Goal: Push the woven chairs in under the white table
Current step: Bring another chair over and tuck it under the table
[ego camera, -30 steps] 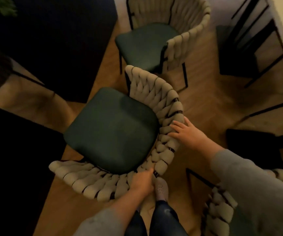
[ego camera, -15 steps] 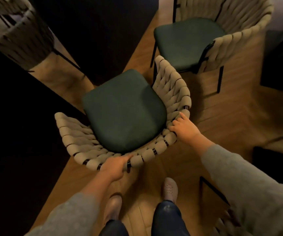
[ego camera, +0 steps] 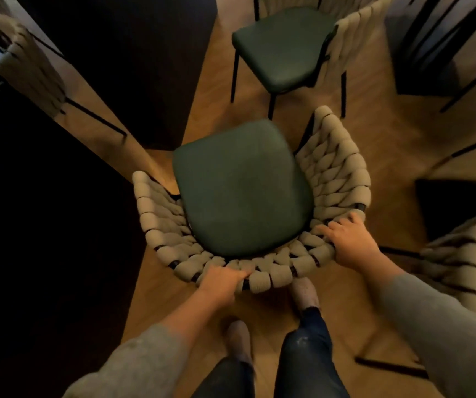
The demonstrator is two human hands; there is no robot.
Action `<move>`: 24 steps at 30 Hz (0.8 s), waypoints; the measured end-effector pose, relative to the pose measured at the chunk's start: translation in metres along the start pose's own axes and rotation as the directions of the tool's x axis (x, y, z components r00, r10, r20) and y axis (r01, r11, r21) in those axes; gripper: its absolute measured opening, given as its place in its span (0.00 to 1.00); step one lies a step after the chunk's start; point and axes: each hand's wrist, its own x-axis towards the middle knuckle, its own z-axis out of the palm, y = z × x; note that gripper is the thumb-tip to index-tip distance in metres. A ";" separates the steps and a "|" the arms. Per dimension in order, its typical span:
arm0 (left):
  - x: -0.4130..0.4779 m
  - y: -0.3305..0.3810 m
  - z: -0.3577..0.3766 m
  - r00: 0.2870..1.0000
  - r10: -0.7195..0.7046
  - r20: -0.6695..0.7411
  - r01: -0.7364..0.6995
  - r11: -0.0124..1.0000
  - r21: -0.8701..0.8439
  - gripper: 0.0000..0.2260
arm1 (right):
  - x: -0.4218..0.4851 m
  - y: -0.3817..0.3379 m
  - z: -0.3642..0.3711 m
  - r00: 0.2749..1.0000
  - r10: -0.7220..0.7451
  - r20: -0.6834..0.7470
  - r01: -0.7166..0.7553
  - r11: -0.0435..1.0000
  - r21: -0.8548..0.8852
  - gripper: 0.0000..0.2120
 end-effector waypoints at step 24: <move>0.073 -0.044 -0.071 0.874 0.391 0.289 -0.484 0.756 0.440 0.26 | -0.086 -0.030 0.050 0.915 0.230 0.332 -0.283 0.952 0.120 0.27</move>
